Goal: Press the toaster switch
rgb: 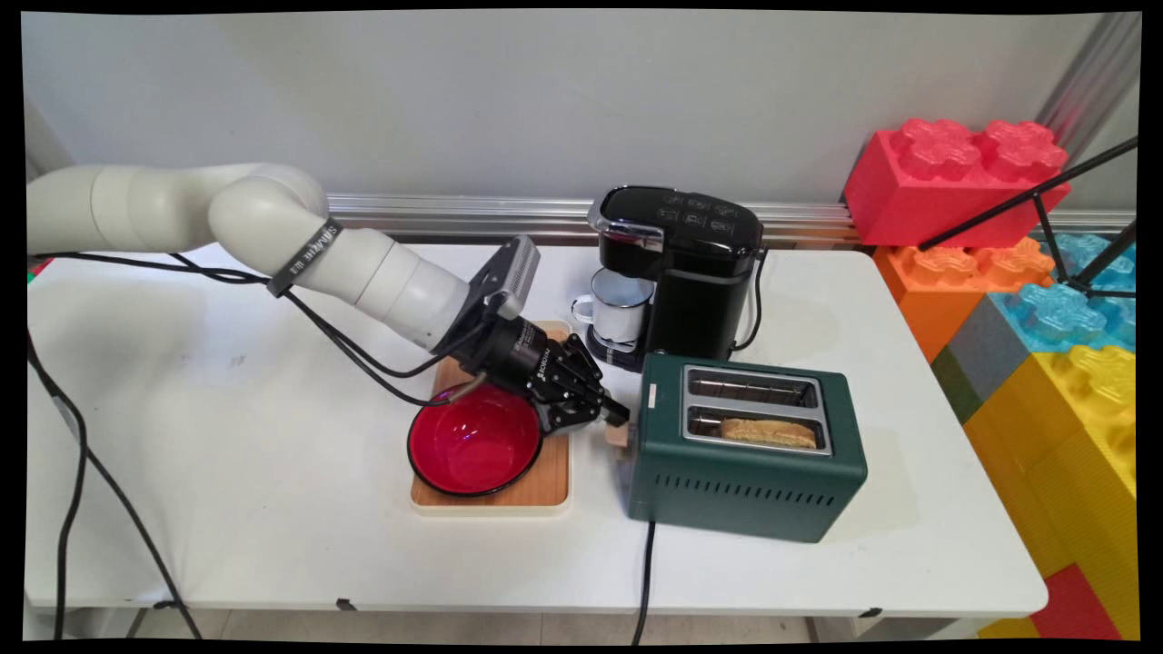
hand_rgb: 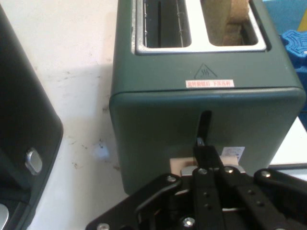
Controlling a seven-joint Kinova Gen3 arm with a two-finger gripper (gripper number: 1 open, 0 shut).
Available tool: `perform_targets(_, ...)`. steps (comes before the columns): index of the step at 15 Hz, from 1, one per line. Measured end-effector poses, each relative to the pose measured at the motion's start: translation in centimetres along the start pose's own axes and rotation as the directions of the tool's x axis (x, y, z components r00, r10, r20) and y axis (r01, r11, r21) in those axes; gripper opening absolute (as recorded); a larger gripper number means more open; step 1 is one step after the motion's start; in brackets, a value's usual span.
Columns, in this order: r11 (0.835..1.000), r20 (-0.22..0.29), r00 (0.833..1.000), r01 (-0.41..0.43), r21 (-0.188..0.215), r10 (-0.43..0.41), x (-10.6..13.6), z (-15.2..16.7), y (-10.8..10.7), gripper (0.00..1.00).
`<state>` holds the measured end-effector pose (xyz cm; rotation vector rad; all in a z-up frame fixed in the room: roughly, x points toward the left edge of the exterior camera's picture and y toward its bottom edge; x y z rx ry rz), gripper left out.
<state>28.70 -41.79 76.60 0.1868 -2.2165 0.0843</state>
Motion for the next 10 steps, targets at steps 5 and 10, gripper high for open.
perform_targets(5, 1.000, 0.001, 1.000, -0.001, -0.002, 0.001, -0.18, 0.25, -0.01, 0.00)
perform_targets(10, 1.000, 0.006, 1.000, 0.000, -0.002, 0.000, -0.46, 0.40, -0.07, 0.00)
